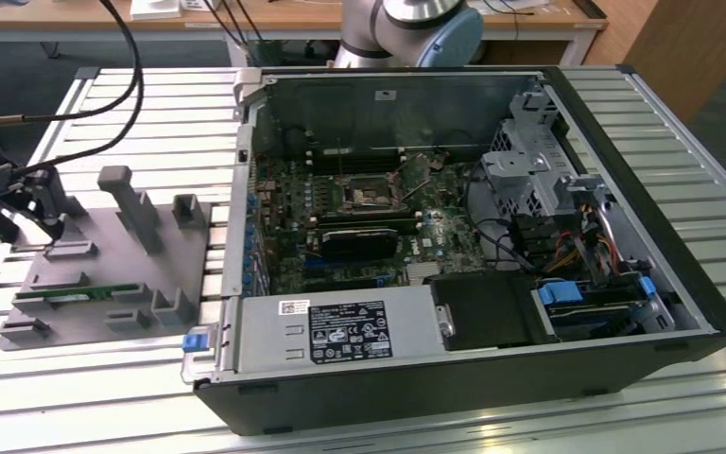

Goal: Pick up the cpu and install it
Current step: 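Pick up the cpu and move it towards the insertion slot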

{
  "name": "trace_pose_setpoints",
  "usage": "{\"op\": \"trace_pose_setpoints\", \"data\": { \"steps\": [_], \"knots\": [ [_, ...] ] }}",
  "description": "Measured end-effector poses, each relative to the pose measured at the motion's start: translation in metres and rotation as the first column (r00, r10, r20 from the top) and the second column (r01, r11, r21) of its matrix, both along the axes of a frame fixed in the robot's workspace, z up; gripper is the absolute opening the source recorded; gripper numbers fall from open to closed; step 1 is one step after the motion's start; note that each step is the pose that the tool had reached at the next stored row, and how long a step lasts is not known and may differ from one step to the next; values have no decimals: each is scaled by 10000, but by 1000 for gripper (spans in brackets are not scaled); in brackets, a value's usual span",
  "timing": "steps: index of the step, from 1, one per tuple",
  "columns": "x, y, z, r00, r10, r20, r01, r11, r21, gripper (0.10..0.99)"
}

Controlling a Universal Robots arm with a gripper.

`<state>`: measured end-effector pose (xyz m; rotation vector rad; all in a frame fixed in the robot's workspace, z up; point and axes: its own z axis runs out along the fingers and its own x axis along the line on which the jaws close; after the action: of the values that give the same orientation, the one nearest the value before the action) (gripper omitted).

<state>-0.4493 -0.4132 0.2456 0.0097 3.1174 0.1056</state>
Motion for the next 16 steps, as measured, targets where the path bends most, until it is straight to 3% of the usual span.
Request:
{"op": "trace_pose_setpoints", "data": {
  "steps": [16],
  "knots": [
    [-1, 13, 96, 10000, 0, 0, 0, 10000, 0, 529]
  ]
}}
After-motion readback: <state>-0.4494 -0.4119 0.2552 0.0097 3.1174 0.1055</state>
